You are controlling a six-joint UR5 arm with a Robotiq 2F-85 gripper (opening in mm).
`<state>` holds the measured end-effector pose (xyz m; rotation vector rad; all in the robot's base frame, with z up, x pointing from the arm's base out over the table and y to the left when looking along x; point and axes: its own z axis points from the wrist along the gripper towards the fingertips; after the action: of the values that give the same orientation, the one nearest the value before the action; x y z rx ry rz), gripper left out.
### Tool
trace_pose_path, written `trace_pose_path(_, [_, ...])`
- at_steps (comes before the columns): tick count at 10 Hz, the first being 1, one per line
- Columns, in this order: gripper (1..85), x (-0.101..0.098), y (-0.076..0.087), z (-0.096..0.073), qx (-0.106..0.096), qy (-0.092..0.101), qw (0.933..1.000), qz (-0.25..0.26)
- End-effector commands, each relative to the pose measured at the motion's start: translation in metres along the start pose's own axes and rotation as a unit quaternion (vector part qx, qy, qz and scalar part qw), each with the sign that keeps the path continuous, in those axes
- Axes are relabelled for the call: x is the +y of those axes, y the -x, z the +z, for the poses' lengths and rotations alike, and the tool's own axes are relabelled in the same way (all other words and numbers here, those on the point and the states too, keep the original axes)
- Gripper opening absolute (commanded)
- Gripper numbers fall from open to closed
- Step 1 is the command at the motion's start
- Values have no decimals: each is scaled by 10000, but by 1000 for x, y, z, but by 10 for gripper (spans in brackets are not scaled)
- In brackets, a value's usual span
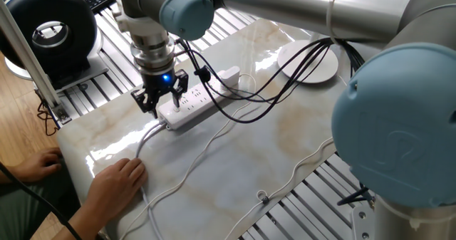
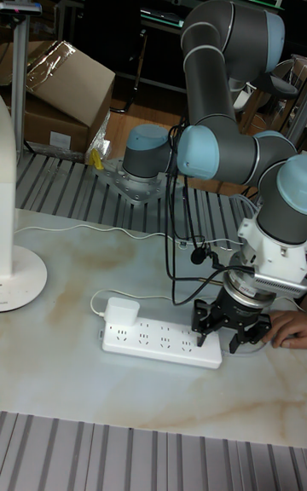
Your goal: Plug in the power cord of the desk lamp, turn on the socket, and light up the desk lamp
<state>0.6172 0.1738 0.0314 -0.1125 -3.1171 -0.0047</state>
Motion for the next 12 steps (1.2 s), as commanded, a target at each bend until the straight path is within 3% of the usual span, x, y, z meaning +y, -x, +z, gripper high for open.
trace_pose_path(1, [590, -19, 3, -5, 1, -298, 9990, -333])
trace_pose_path(2, [590, -27, 3, -7, 10, -429, 9981, -437])
trace_pose_path(6, [590, -44, -1, -8, 60, -627, 9957, -673])
trace_pose_path(12, [590, -52, -1, -3, 35, -627, 9952, -752])
